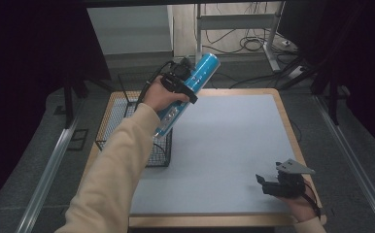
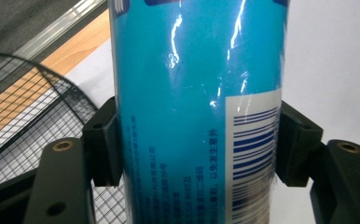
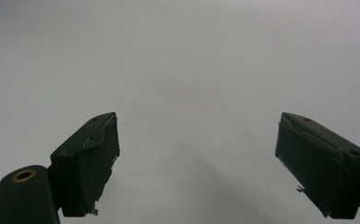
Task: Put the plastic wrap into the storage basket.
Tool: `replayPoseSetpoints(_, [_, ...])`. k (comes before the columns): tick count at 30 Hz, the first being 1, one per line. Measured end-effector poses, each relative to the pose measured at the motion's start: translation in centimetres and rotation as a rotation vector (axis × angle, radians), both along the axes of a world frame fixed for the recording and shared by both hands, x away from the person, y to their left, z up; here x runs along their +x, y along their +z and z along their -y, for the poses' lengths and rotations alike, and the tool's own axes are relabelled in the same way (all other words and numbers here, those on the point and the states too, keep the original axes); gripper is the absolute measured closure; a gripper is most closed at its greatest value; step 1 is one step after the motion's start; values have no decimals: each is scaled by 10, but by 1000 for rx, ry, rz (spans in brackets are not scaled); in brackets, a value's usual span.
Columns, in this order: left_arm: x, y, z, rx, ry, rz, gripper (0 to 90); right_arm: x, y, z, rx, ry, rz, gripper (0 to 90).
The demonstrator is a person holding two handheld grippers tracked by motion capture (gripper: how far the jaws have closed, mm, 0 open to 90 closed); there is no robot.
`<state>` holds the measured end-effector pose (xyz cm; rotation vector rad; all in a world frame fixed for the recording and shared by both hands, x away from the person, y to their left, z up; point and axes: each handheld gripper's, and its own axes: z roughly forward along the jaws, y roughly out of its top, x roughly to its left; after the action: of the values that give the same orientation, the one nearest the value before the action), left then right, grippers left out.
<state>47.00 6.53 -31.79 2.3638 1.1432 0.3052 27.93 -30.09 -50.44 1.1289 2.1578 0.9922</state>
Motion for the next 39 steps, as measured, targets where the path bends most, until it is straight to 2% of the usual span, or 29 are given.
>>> replayPoseSetpoints(8, [6, -8, -18, 36, 26, -13, 318, 1, 0, 0, -2, -7, -5, 138])
replayPoseSetpoints(11, [10, -13, -28, 38, 69, -9, 318, 1, 0, 0, -3, -6, -3, 138])
replayPoseSetpoints(16, [15, -22, -40, 56, 84, -18, 318, 1, -1, 0, -5, -8, 0, 139])
replayPoseSetpoints(30, [29, -50, -65, 94, 143, -55, 318, 2, -3, 1, -9, -13, -8, 140])
replayPoseSetpoints(39, [36, -61, -77, 116, 174, -64, 318, 3, -4, 1, -11, -16, -13, 141])
